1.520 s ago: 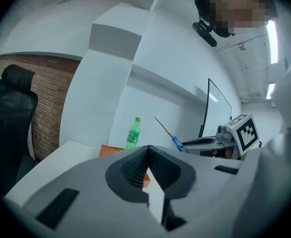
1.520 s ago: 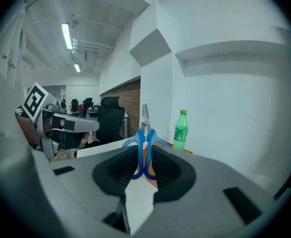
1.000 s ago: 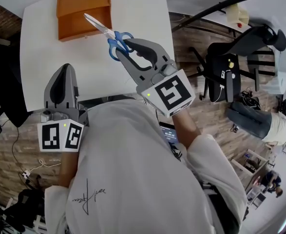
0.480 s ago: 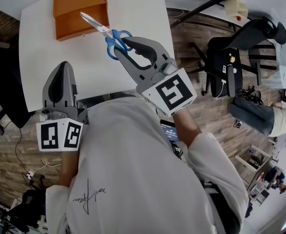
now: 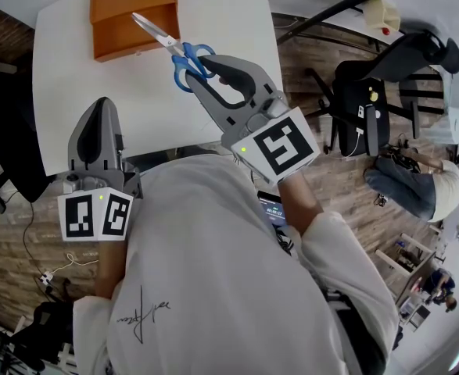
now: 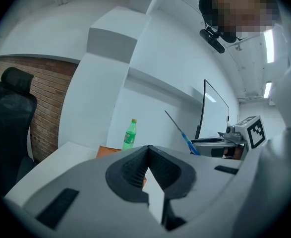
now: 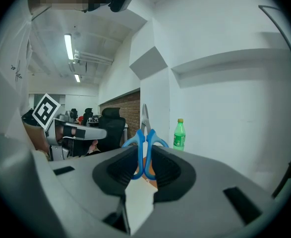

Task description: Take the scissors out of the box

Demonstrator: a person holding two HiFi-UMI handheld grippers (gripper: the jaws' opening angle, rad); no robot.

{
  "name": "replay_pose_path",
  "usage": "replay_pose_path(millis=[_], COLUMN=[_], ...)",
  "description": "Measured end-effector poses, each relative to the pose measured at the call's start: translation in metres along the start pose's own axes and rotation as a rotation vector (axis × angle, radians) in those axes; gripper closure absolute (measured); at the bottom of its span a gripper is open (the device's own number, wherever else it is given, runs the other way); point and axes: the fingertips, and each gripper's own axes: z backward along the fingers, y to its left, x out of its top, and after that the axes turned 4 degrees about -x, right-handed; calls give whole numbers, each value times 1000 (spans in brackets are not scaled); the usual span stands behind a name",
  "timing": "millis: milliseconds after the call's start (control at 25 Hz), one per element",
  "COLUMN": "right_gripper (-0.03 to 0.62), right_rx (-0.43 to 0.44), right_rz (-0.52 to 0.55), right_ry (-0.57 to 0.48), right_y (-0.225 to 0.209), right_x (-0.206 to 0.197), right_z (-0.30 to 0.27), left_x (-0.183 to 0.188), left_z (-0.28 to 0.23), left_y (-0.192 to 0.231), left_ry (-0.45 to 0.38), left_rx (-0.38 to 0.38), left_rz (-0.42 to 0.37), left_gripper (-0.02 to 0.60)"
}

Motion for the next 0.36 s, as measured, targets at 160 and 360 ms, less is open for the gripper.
replay_pose_path(millis=[160, 360], right_gripper=[499, 499], right_rx=[-1, -8], right_rz=[2, 0], right_ry=[1, -4], right_y=[0, 0], right_x=[-1, 2], right_z=[0, 0], left_x=[-1, 0], left_z=[0, 1], left_y=[0, 2], left_ry=[6, 7], left_rx=[-3, -5], left_rz=[1, -1], left_gripper=[575, 575])
